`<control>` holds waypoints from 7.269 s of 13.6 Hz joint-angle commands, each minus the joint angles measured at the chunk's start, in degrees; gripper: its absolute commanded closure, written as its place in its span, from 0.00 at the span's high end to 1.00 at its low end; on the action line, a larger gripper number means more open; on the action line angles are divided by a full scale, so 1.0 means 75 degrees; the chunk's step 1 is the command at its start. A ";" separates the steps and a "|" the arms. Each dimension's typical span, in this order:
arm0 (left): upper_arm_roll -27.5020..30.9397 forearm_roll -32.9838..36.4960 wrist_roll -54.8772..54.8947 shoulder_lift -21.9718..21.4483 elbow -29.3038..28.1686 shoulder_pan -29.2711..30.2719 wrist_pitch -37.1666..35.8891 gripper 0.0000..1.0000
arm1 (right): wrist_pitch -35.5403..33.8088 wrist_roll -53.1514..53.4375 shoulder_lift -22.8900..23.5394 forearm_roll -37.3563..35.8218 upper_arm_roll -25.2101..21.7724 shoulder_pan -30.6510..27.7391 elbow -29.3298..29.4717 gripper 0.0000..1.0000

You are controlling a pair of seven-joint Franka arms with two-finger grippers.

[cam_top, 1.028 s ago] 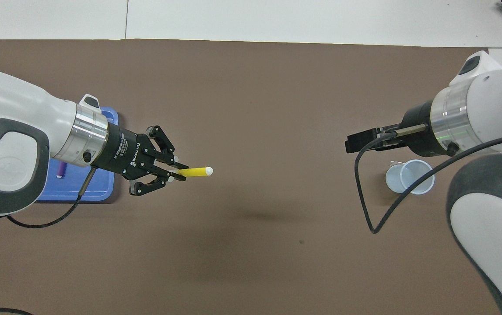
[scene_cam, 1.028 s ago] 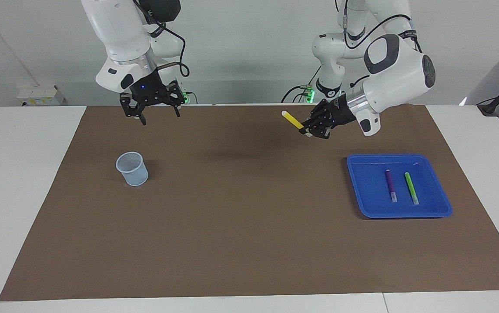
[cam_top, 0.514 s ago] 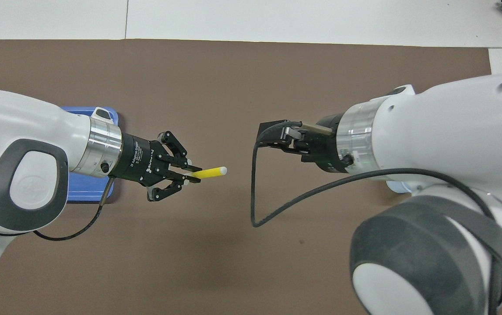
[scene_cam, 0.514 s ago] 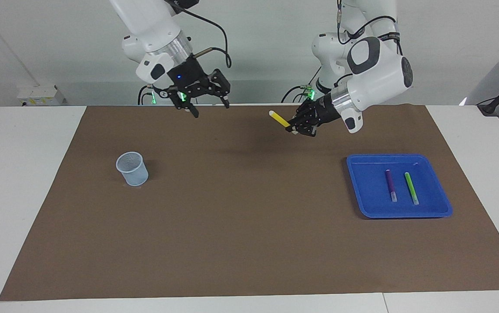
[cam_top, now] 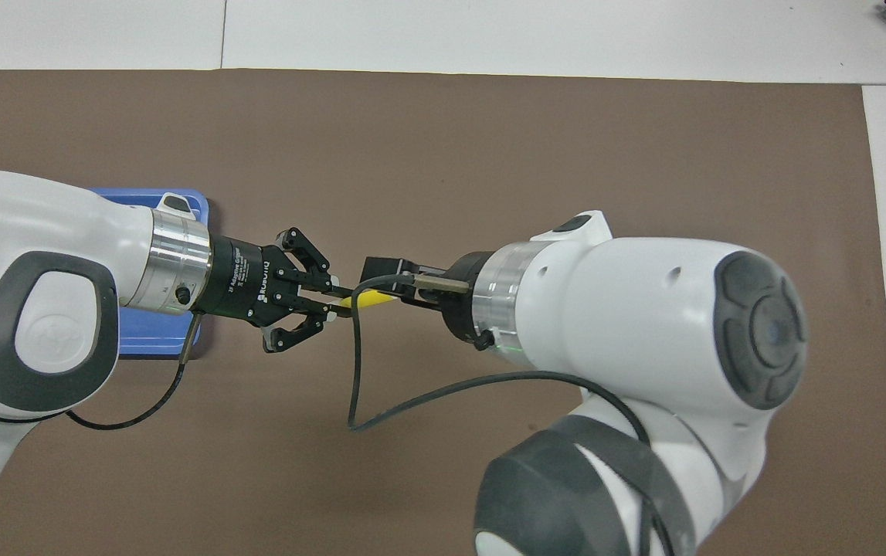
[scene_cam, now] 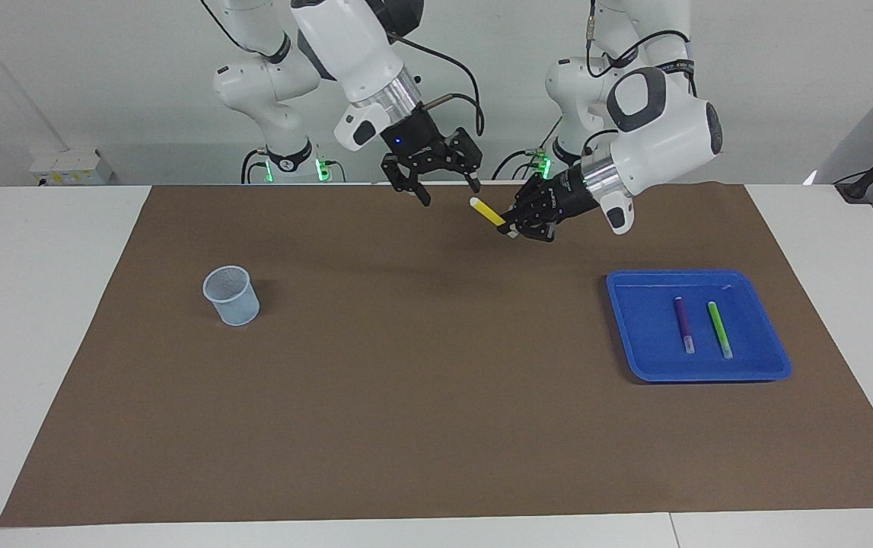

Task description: Transfer and insert pens with both arms

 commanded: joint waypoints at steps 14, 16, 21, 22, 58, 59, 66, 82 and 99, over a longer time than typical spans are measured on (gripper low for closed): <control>0.0043 -0.0480 -0.0174 -0.0453 -0.0517 0.0009 0.0175 0.00 | 0.0815 -0.0320 0.0244 0.0184 -0.0031 0.0189 -0.0192 0.73; 0.0043 -0.0515 -0.0174 -0.0465 -0.0529 0.0009 0.0176 0.00 | 0.0815 -0.0308 0.0244 0.0184 -0.0031 0.0189 -0.0192 0.73; 0.0043 -0.0527 -0.0174 -0.0465 -0.0529 0.0009 0.0175 0.00 | 0.0815 -0.0309 0.0244 0.0184 -0.0031 0.0189 -0.0192 0.27; 0.0054 -0.0527 -0.0174 -0.0465 -0.0540 0.0009 0.0175 0.00 | 0.0815 -0.0308 0.0244 0.0184 -0.0031 0.0189 -0.0203 0.21; 0.0090 0.6024 1.3474 -0.0009 -0.0962 0.3148 0.1180 0.54 | -0.1682 -0.8136 -0.1010 -0.3214 -0.0090 -0.4827 -0.2616 0.00; 0.0090 0.6024 1.3780 0.0190 -0.0962 0.3254 0.1508 0.54 | -0.1518 -0.8148 -0.1034 -0.3214 -0.0090 -0.4850 -0.2861 0.00; 0.0090 0.6633 1.4252 0.1397 -0.0939 0.3255 0.3010 0.54 | -0.1176 -0.8101 -0.1034 -0.3214 -0.0090 -0.4839 -0.3320 0.60; 0.0101 0.6645 1.4205 0.2582 -0.0950 0.3126 0.4711 0.00 | -0.1400 -0.4283 -0.0858 0.0087 -0.0020 -0.3574 -0.1856 1.00; -0.0742 0.4365 0.5869 0.1283 0.1276 0.2142 -0.0563 0.00 | 0.1740 -0.0873 -0.0471 0.1461 -0.0020 -0.1560 -0.1656 1.00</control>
